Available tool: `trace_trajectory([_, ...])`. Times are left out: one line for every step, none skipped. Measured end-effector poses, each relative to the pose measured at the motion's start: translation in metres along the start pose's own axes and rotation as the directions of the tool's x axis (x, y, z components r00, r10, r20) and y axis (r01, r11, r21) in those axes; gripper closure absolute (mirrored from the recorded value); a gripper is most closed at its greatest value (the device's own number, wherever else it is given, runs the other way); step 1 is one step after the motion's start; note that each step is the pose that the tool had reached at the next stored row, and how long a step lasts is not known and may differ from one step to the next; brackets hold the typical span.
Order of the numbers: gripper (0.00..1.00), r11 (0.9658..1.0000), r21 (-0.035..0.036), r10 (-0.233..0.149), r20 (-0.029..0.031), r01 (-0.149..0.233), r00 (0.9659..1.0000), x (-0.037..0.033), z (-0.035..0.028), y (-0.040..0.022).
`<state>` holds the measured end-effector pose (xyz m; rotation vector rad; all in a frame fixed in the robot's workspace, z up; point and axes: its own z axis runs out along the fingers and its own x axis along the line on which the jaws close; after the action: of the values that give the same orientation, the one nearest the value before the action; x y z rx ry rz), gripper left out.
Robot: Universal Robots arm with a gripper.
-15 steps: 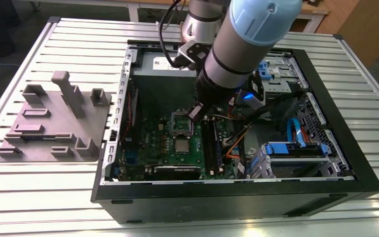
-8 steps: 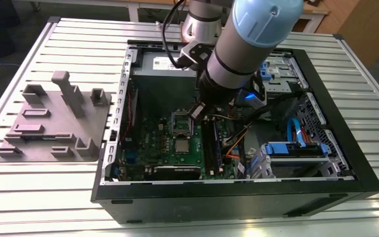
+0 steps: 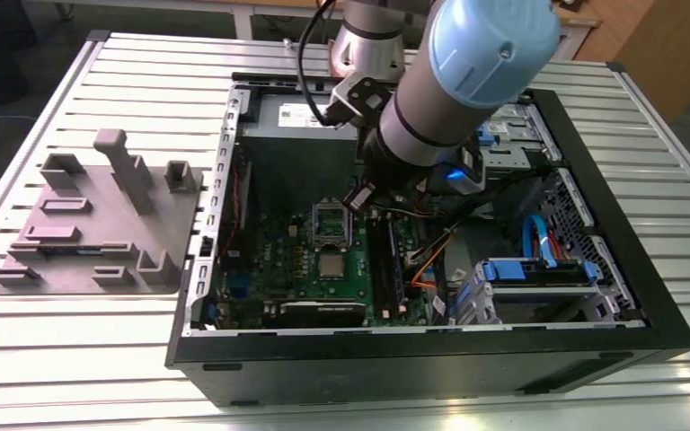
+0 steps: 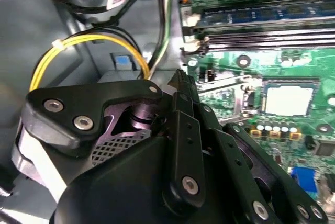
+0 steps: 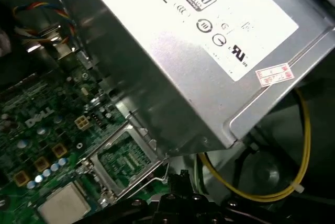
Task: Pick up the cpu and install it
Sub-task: 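Close the cpu cover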
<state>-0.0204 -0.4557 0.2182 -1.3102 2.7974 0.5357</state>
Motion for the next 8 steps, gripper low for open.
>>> trace_trajectory([0.89, 1.0000, -0.0026, -0.001, 0.0031, 0.001, 1.0000, 0.0001, 0.0011, -0.0003])
trace_trajectory([0.89, 1.0000, -0.0028, -0.001, 0.0035, 0.001, 1.0000, 0.0003, 0.0029, -0.0009])
trace_trajectory([0.89, 1.0000, -0.0027, -0.001, 0.0033, 0.001, 1.0000, 0.0006, 0.0045, -0.0015])
trace_trajectory([0.89, 1.0000, -0.0025, -0.001, 0.0033, 0.001, 1.0000, 0.0009, 0.0061, -0.0020])
trace_trajectory([0.89, 1.0000, -0.0022, -0.001, 0.0034, 0.001, 1.0000, 0.0011, 0.0080, -0.0026])
trace_trajectory([0.89, 1.0000, -0.0019, -0.001, 0.0037, 0.001, 1.0000, 0.0014, 0.0096, -0.0032])
trace_trajectory([0.89, 1.0000, -0.0016, -0.001, 0.0039, 0.001, 1.0000, 0.0016, 0.0113, -0.0037])
trace_trajectory([0.89, 1.0000, -0.0012, -0.001, 0.0044, 0.001, 1.0000, 0.0018, 0.0126, -0.0042])
